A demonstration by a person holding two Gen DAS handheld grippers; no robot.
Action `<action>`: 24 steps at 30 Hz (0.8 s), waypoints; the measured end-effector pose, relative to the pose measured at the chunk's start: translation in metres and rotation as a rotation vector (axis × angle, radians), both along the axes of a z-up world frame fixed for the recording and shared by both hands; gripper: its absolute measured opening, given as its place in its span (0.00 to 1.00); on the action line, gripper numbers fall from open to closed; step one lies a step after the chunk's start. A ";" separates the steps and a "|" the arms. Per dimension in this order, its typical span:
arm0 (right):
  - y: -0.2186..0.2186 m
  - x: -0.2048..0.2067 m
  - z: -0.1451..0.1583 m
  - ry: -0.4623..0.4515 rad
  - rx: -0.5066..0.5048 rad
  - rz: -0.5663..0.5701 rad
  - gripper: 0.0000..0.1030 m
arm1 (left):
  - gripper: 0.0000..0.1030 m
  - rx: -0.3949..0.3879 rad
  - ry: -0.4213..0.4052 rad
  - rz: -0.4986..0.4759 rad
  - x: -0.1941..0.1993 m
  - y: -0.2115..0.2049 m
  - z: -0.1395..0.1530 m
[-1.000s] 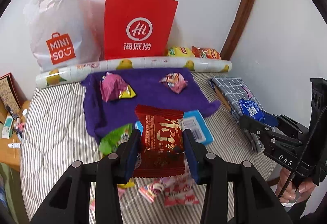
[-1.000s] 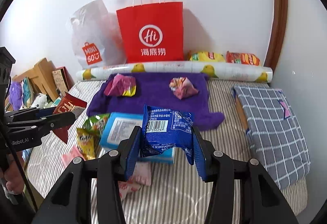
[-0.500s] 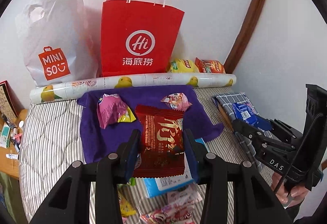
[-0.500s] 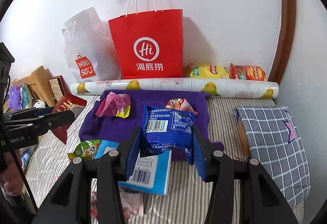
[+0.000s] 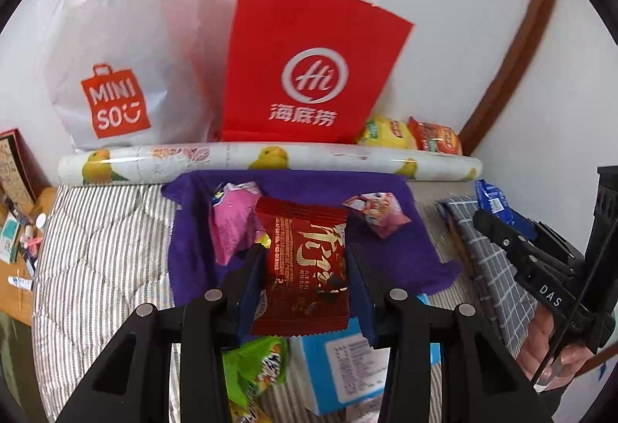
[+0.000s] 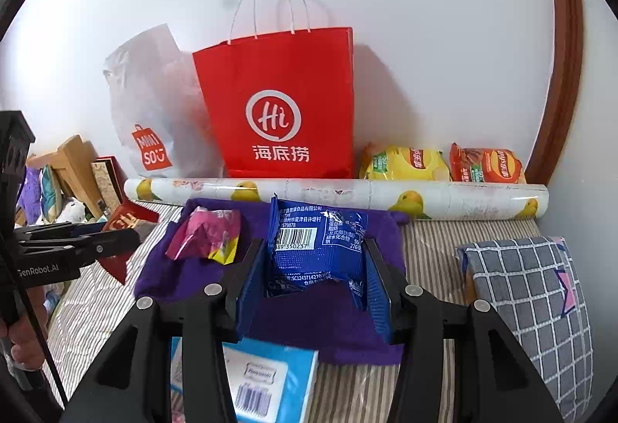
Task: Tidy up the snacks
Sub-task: 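Lower the red packet and blue packet onto the purple towel with both grippers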
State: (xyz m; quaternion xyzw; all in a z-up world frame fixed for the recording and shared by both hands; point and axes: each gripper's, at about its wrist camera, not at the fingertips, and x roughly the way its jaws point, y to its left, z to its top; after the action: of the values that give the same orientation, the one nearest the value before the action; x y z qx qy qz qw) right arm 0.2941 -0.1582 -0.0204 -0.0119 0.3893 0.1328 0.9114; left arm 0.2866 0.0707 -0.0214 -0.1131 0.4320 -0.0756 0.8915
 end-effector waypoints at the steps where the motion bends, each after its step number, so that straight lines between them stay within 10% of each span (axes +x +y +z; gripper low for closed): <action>1: -0.001 0.004 -0.004 0.008 0.002 0.000 0.47 | 0.39 -0.002 0.008 0.007 0.003 0.003 -0.004; 24: -0.015 0.043 -0.106 0.219 0.006 0.010 0.48 | 0.39 -0.025 0.152 0.053 0.045 0.021 -0.073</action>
State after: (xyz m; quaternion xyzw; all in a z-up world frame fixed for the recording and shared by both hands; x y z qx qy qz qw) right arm 0.3367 -0.1737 -0.1263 0.0036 0.4860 0.1392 0.8628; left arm 0.3314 0.0919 -0.0946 -0.1409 0.4945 -0.0487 0.8563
